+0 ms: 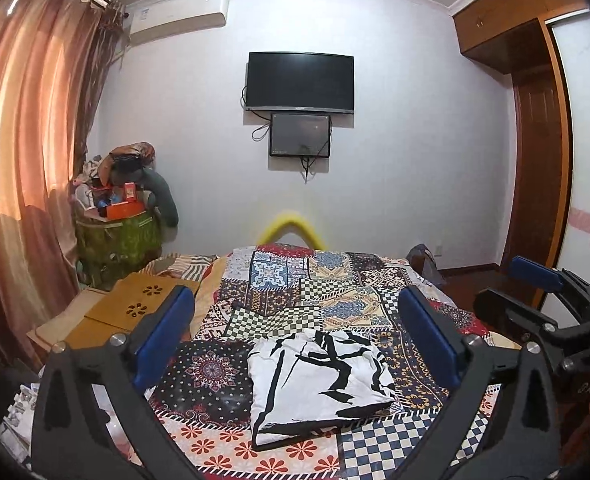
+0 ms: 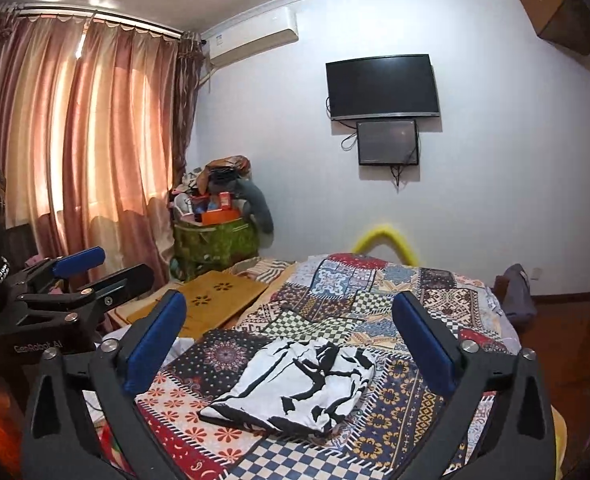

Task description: Fold small clothes

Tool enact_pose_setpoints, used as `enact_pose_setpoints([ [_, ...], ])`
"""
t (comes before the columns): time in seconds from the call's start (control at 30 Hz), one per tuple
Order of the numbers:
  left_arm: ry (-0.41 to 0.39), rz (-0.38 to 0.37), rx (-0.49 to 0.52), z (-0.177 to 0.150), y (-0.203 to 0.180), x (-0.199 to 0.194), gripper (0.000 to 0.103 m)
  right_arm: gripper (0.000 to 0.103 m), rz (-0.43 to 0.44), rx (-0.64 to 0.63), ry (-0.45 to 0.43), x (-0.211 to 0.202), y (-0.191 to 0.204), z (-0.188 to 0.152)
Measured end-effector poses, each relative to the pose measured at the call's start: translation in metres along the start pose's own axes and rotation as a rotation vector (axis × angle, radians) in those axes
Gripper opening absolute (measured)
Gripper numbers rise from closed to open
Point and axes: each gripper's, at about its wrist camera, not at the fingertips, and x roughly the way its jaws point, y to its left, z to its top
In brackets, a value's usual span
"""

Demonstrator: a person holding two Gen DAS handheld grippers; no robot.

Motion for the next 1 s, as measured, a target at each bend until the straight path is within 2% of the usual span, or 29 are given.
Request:
enact_pose_setpoints([
  [1.0, 0.004, -0.015, -0.003, -0.0038, -0.0015, -0.0017, 0.103, 0.102, -0.013, 0.025, 0.033, -0.0029, -0.0032, -0.0056],
])
